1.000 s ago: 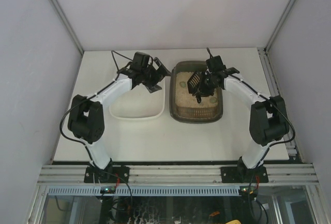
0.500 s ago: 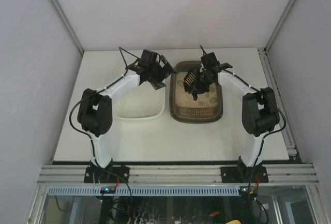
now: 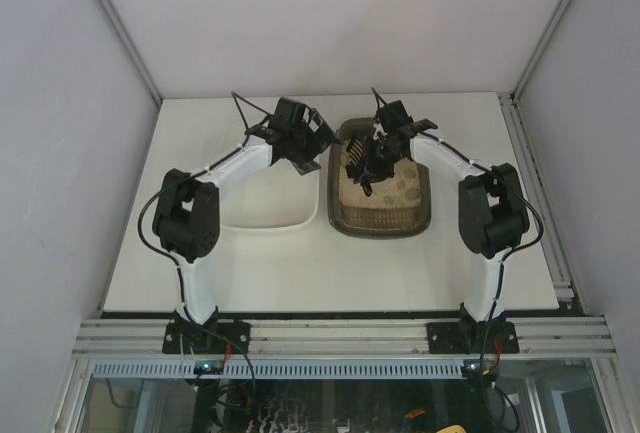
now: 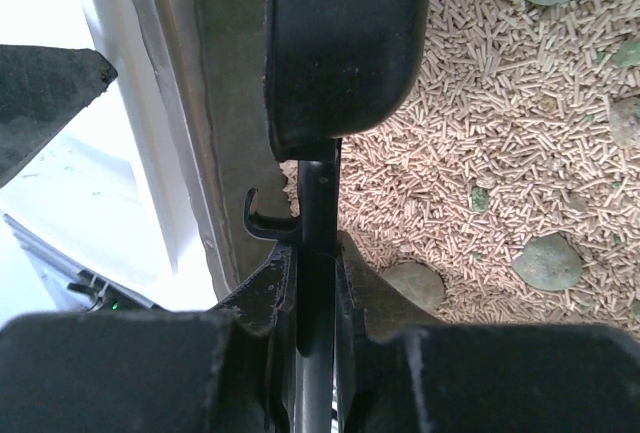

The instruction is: Clean the litter box

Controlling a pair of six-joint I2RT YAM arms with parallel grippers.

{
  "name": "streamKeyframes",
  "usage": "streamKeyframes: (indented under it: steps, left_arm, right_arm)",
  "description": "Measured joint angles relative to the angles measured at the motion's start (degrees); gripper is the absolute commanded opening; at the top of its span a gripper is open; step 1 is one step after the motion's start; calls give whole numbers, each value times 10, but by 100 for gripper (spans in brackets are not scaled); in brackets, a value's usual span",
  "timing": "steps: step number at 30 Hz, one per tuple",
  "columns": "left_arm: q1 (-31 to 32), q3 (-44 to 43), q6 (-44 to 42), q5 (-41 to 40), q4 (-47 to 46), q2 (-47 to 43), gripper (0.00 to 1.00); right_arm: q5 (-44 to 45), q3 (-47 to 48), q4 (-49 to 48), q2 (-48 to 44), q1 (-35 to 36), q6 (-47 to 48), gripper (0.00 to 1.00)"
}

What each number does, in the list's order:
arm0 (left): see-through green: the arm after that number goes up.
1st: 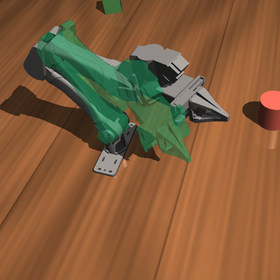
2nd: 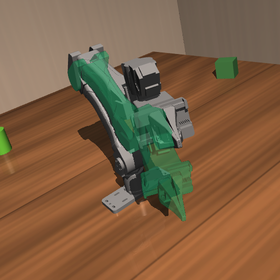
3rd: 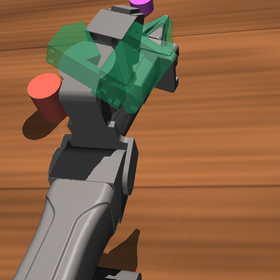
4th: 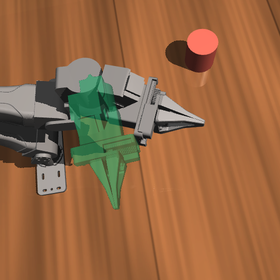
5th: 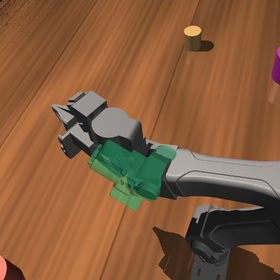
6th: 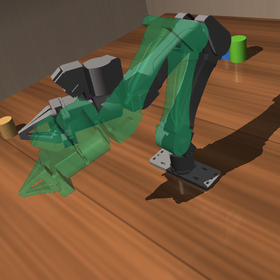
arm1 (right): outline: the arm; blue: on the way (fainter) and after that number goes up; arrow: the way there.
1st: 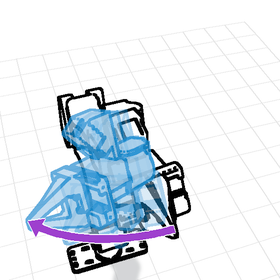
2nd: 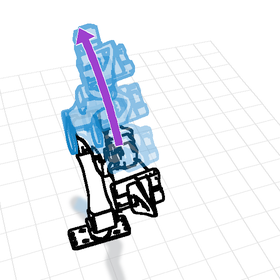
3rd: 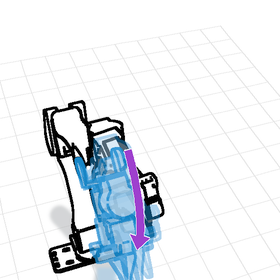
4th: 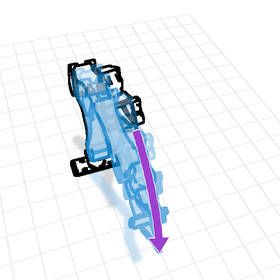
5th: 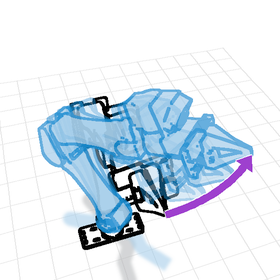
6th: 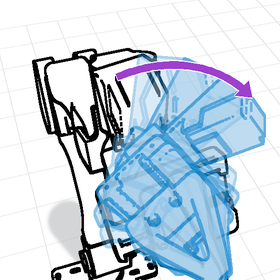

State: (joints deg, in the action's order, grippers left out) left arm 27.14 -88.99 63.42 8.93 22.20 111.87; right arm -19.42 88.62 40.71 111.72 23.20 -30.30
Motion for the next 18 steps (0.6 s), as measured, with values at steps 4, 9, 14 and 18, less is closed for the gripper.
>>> streamKeyframes:
  steps: [4,9,14,18]
  left_arm:
    - [0,0,0,0,-6,0,100]
    - [0,0,0,3,-9,0,100]
    - [-7,0,-21,3,-8,-8,100]
    - [-23,2,-60,2,2,-40,100]
  right_arm:
    - [-51,-23,-32,2,-19,-6,0]
    - [-121,-66,-86,2,-50,-22,0]
    - [-174,-119,-144,-11,-74,-36,0]
    - [-198,-167,-163,-41,-89,-44,0]
